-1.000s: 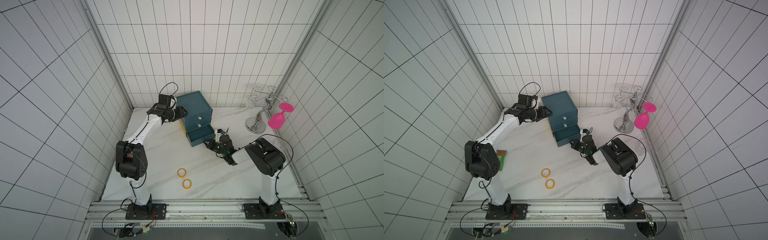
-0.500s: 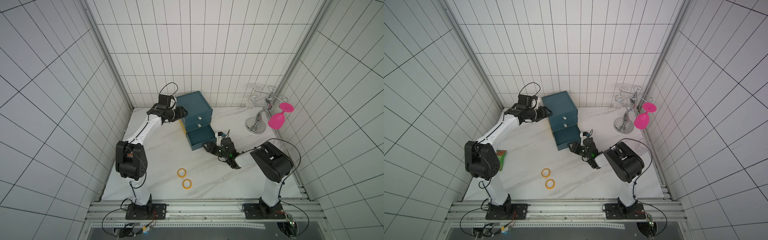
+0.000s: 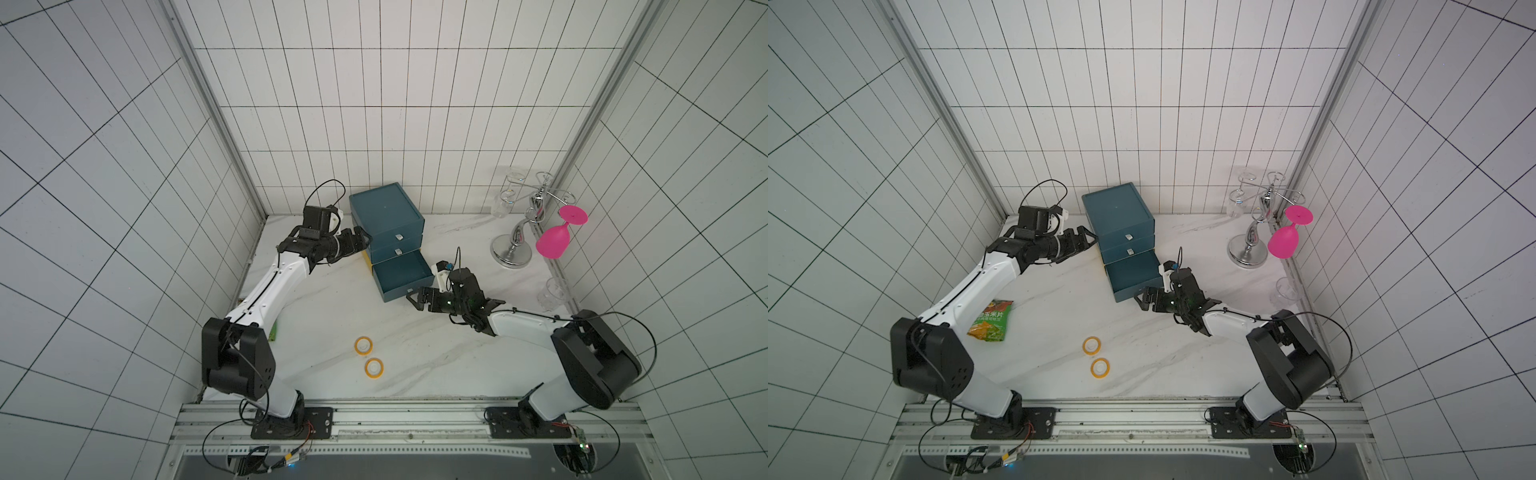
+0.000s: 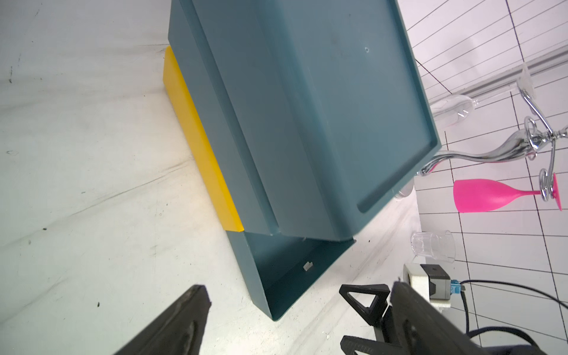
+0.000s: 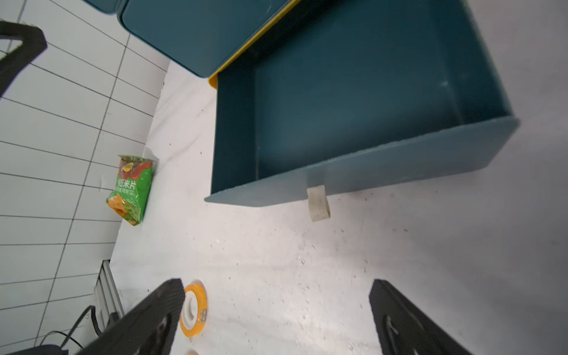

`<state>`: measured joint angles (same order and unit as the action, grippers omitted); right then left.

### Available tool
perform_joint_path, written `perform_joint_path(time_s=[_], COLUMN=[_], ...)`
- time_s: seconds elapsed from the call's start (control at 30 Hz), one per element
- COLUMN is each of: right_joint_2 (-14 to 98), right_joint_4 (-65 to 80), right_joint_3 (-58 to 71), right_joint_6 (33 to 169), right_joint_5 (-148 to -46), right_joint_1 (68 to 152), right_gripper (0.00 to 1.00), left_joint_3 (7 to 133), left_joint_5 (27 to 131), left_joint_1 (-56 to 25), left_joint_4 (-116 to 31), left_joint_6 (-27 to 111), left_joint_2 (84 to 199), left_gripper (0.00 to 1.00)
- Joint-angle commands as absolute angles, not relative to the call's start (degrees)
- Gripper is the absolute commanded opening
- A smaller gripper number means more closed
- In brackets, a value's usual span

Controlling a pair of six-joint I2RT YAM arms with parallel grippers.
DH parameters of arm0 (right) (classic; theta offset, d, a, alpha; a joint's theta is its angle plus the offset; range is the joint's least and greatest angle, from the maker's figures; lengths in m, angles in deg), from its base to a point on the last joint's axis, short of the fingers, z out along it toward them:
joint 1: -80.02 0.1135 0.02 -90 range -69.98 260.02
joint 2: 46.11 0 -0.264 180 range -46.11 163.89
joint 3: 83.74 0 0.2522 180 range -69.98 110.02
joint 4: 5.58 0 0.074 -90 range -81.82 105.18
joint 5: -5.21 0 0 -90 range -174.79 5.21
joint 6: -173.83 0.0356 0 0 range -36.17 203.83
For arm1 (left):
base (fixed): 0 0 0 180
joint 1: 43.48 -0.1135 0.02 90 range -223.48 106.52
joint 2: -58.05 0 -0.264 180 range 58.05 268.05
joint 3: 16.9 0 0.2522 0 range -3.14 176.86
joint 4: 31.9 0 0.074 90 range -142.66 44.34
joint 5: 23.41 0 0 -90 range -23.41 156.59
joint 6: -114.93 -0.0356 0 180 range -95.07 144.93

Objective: Place the transparent tape into the drawer according to color
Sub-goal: Pick up the tape at the center of the board.

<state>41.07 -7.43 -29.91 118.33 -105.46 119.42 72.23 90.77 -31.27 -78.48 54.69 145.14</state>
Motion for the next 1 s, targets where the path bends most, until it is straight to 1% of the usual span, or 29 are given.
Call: perform_joint_path(time_s=[0.0,0.2,0.33,0.47,0.57,0.73,0.87,0.97], right_joint_2=[38.1,35.6,34.9,34.3,33.5,32.9,32.5,31.9], right_joint_4=[3.5,8.6,12.1,15.4,17.6,19.2,19.2,19.2], right_joint_3=[-28.0,-28.3,-27.5,-26.9,-26.6,-27.2,-27.9,-28.2], right_joint_6=[112.9,110.1,108.6,107.2,106.2,105.8,105.9,105.9], right_joint_5=[-106.5,-106.8,-107.6,-108.0,-108.1,-108.6,-108.9,-108.7], right_joint_1=[119.7,119.7,119.7,119.7,119.7,119.7,119.7,119.7], right_gripper=[0.99,0.99,0.99,0.99,0.99,0.99,0.99,0.99], left_joint_3=[67.1,58.0,53.9,50.1,47.7,45.1,43.2,42.4], left_joint_5=[90.8,89.4,85.8,82.5,80.3,75.1,73.1,72.8], left_joint_1=[-31.3,-29.5,-24.7,-19.9,-16.8,-11.4,-10.5,-10.6], left_joint_4=[-79.3,-82.4,-86.2,-88.0,-89.5,-92.8,-93.8,-93.4], left_joint_6=[54.3,53.5,53.6,56.0,58.1,59.9,60.7,60.7], left_joint_2=[141.0,136.1,136.0,135.8,135.3,135.1,136.3,137.7], left_gripper=[0.98,0.98,0.98,0.95,0.91,0.75,0.66,0.62])
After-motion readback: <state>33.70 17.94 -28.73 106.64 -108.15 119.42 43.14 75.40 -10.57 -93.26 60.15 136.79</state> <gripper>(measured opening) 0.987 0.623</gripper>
